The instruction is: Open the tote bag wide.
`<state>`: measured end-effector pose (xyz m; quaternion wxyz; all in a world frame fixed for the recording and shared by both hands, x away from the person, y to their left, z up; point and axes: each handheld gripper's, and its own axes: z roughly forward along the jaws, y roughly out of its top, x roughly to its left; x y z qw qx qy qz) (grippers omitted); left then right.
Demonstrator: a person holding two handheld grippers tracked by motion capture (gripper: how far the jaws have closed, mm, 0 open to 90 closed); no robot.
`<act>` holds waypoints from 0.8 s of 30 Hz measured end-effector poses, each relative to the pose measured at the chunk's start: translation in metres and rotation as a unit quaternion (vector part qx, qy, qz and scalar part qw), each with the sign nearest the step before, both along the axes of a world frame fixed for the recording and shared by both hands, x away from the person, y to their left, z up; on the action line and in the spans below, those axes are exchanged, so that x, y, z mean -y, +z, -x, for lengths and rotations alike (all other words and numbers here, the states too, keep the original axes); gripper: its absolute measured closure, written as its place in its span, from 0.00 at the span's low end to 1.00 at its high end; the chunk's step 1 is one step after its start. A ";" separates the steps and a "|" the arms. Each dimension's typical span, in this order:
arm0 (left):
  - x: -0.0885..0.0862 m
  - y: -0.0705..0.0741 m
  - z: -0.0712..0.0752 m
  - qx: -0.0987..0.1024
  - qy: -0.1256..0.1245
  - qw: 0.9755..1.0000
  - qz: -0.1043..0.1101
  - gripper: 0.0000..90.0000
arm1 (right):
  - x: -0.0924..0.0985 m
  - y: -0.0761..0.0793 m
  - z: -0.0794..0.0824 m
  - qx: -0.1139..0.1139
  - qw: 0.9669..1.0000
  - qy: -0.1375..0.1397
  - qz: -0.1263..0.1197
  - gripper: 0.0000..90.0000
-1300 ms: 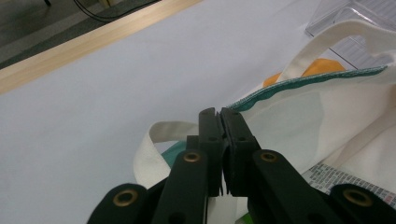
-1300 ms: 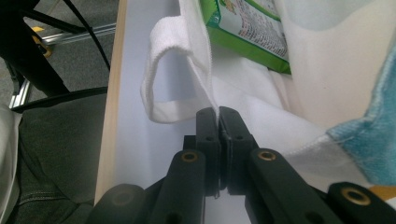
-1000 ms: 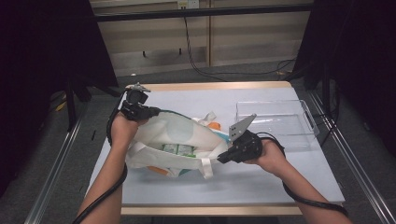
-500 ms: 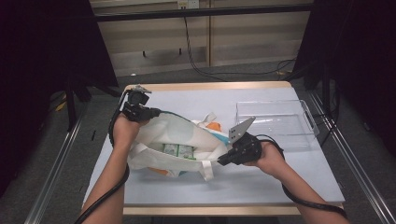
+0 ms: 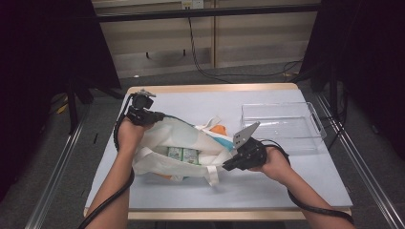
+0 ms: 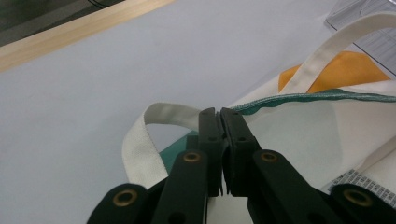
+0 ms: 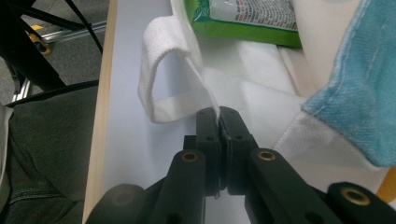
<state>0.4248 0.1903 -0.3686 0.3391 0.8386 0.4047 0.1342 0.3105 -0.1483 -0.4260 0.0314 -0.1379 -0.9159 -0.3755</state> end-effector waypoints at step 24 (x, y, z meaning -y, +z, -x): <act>0.000 -0.008 -0.001 -0.006 0.002 1.000 -0.005 0.97 | -0.001 -0.006 -0.002 -0.003 1.000 -0.003 0.003 0.96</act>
